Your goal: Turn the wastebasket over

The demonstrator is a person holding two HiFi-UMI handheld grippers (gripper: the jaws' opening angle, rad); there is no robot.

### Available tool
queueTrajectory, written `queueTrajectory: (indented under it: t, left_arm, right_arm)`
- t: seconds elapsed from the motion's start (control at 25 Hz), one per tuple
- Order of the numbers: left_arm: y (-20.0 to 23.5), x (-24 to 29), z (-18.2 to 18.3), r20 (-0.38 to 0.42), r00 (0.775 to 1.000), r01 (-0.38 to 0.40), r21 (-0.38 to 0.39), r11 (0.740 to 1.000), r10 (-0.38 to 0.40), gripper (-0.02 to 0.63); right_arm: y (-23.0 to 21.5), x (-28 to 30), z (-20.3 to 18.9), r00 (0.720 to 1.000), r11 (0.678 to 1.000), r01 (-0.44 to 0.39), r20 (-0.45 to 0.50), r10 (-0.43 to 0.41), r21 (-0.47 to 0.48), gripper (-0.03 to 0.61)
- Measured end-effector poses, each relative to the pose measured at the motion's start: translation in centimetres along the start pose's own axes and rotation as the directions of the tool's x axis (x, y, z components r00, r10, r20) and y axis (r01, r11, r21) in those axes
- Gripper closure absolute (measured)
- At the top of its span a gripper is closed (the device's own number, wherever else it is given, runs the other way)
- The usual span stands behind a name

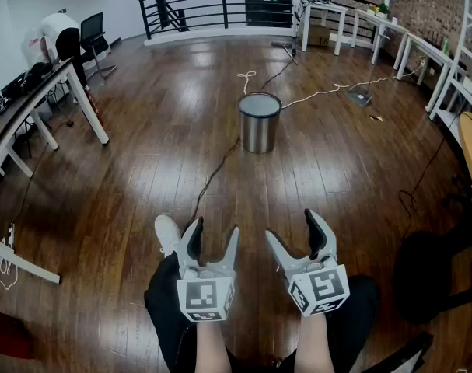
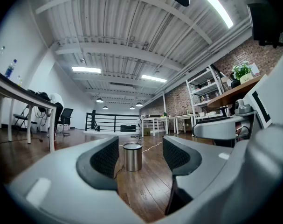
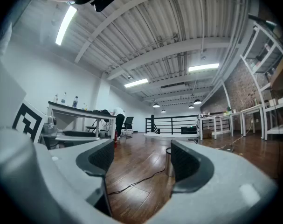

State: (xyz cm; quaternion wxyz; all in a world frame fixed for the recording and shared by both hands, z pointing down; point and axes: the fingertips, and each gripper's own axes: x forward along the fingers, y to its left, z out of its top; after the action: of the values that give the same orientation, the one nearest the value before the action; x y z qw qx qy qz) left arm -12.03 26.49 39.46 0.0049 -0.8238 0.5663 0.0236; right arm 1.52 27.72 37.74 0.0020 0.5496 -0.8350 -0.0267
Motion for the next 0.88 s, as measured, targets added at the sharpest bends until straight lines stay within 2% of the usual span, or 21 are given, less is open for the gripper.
queueTrajectory:
  t: [0.16,0.44,0.76,0.88]
  left_arm:
    - [-0.2,2.9,0.1,-0.014,1.0,0.016,-0.001,1.0,-0.016,0.291]
    - [-1.1,12.3,0.0,-0.008,1.0,0.019,-0.024,1.0,-0.019,0.293]
    - [1.2,23.5,4.8,0.091,0.994,0.055,0.051,0.997,-0.059,0.293]
    - [2.2,28.8,6.9,0.094,0.993,0.06,0.125,0.99,-0.072,0.295]
  right_arm:
    - [-1.7,2.1,0.2,1.0,1.0,-0.004,0.002,0.004,0.024,0.212]
    - [-10.3,6.0,-0.9,0.999,1.0,0.027,-0.023,-0.027,0.0,0.212]
    - [-15.0,14.9,4.2,0.998,0.995,0.021,0.053,-0.016,-0.1,0.213]
    - [-17.2,19.6,5.8,0.999,0.996,-0.018,0.027,0.02,-0.091,0.218]
